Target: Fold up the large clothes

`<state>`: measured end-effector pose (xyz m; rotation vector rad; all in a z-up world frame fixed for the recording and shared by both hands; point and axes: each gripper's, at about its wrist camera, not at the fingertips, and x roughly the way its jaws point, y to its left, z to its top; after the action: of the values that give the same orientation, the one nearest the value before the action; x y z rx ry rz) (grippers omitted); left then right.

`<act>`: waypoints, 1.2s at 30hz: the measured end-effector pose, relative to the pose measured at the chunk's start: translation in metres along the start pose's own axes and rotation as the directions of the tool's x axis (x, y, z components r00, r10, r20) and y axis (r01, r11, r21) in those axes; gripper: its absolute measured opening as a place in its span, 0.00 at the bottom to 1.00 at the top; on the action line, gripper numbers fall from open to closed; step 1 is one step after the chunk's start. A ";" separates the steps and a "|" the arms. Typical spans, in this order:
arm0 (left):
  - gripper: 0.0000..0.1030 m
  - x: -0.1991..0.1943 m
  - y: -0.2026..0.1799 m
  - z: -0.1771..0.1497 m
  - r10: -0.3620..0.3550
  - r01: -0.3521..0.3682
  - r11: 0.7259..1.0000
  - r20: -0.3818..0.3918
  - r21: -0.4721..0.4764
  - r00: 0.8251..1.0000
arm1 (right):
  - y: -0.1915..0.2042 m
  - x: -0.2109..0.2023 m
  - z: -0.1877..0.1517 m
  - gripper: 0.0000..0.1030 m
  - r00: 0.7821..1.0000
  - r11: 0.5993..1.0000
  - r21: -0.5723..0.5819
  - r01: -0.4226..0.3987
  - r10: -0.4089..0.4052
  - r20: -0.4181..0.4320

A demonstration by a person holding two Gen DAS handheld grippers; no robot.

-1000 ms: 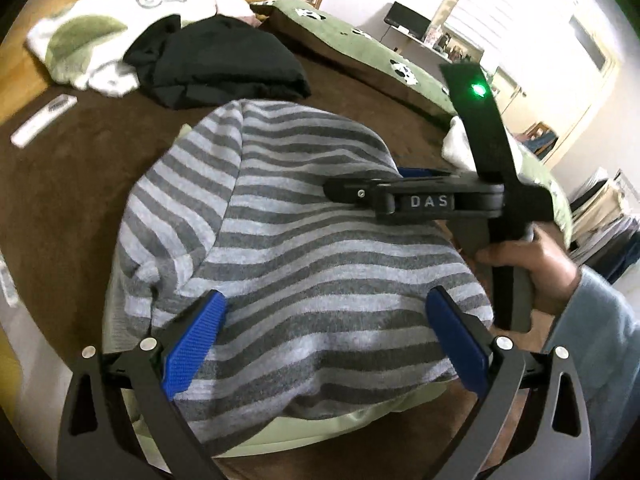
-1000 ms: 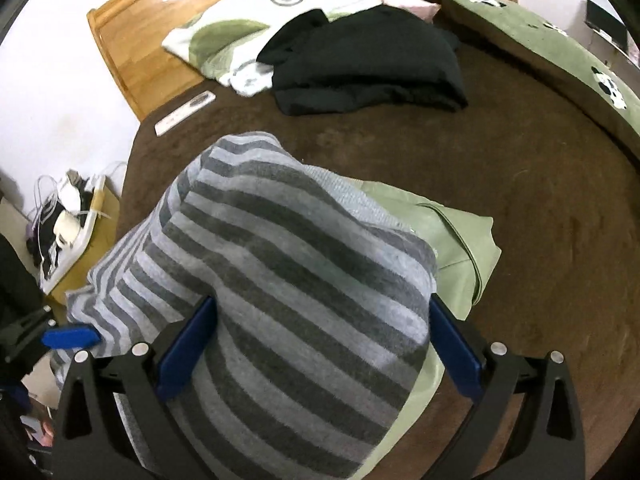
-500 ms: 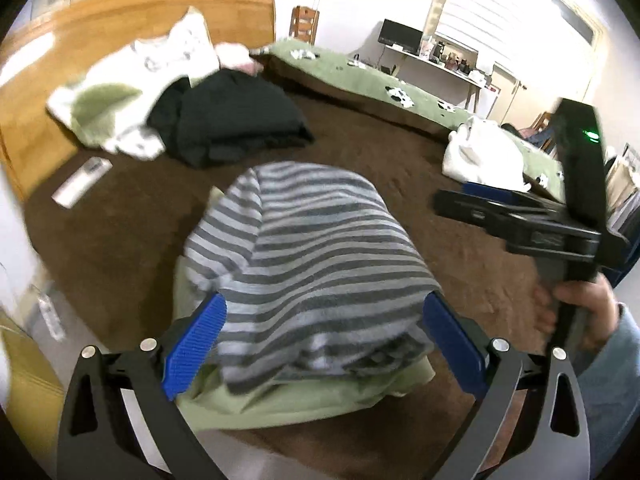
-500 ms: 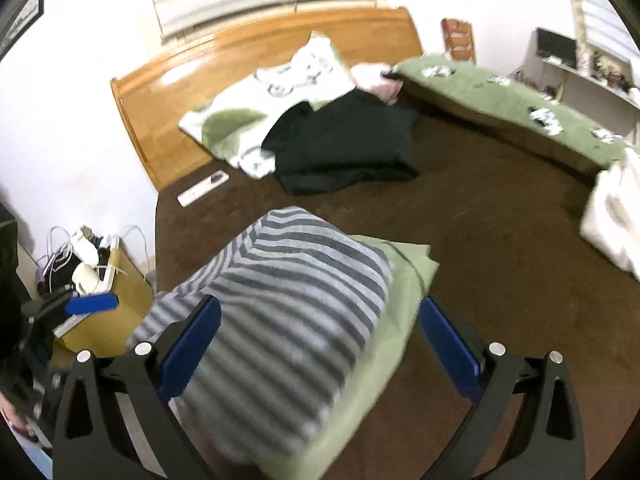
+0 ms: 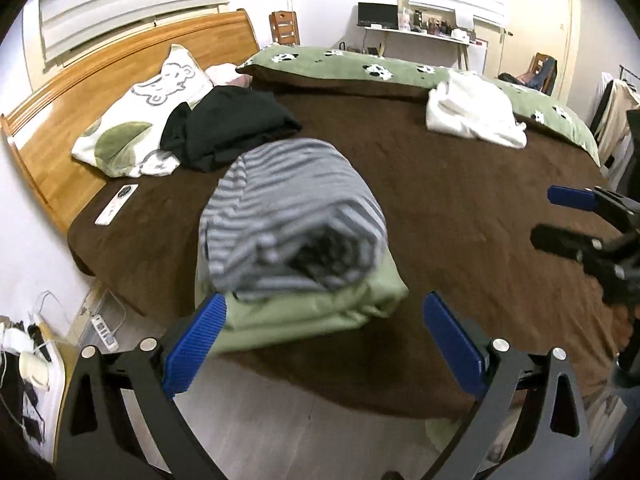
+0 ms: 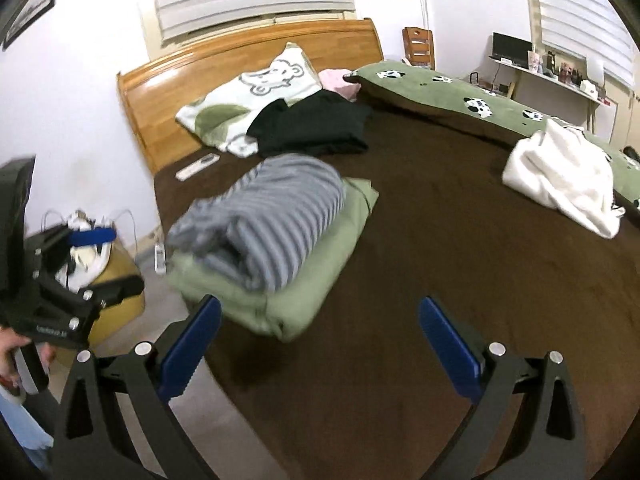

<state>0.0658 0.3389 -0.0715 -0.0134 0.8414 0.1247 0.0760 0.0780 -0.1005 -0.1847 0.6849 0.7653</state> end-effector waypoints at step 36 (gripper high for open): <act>0.94 -0.066 -0.020 -0.098 0.090 -0.079 0.987 0.080 -0.139 0.993 | 0.092 -0.062 -0.077 0.95 0.989 0.982 -0.153 0.109 -0.091 0.119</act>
<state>-0.0482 0.3064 -0.0890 -0.0998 0.7466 0.2605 -0.0586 0.0777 -0.1130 -0.3169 0.5049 0.7283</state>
